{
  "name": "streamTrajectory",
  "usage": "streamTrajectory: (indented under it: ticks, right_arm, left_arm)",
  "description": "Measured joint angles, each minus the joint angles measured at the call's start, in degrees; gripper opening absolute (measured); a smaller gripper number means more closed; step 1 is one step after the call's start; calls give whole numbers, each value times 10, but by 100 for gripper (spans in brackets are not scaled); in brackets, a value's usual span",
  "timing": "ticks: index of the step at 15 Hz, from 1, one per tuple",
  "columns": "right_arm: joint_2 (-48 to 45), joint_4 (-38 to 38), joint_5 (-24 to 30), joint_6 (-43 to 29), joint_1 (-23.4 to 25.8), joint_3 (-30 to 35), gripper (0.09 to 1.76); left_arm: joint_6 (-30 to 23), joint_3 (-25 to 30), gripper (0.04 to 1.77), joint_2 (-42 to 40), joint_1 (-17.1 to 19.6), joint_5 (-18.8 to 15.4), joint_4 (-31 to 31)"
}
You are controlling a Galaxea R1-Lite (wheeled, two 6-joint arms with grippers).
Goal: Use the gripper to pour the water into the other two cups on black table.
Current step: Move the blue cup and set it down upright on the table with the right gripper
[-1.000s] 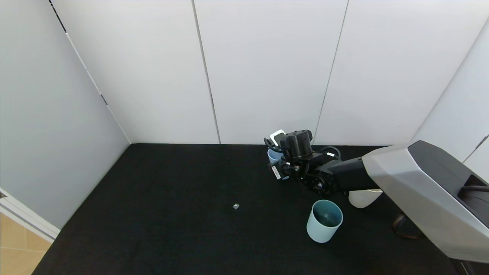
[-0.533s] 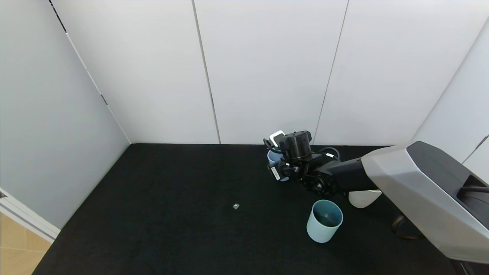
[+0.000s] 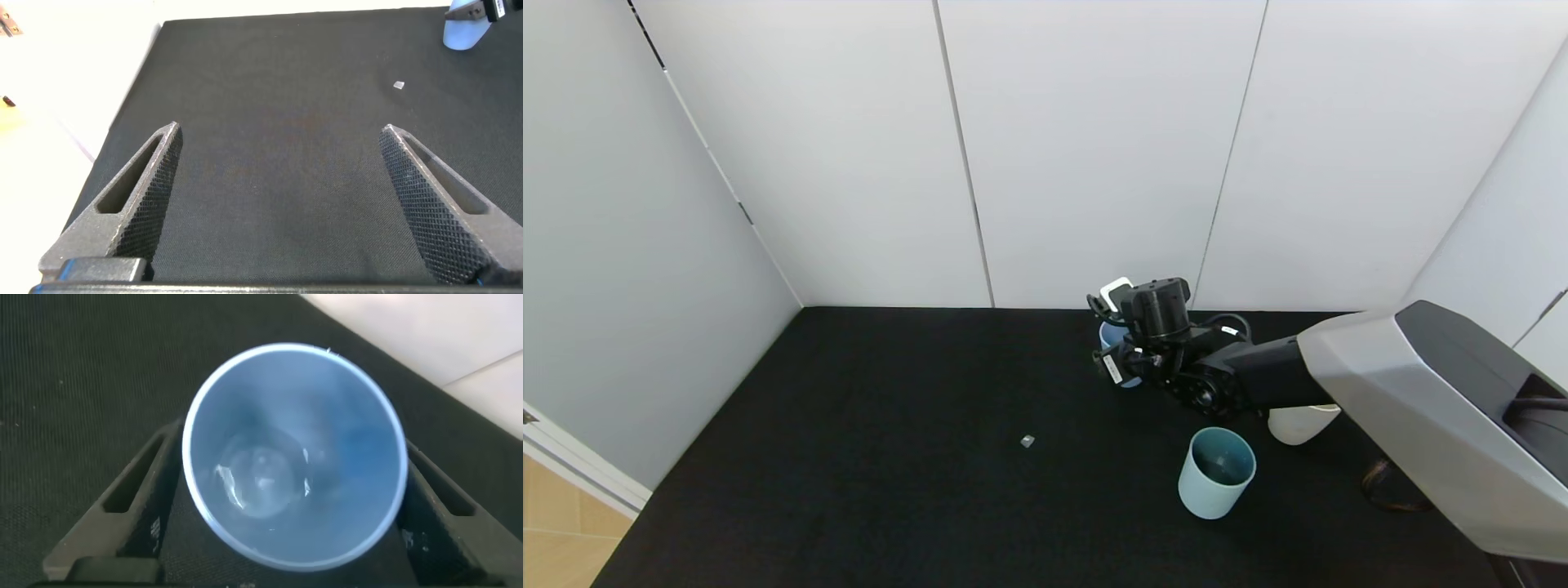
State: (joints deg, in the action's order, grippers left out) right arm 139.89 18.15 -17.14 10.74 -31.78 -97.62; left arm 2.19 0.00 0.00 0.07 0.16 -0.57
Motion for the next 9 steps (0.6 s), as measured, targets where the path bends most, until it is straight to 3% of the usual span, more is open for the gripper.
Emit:
streamTrajectory:
  ticks: [9]
  right_arm:
    - [-48,-13,-1,4,17,0,168]
  left_arm:
    - [0,0,172,0,0,0,0]
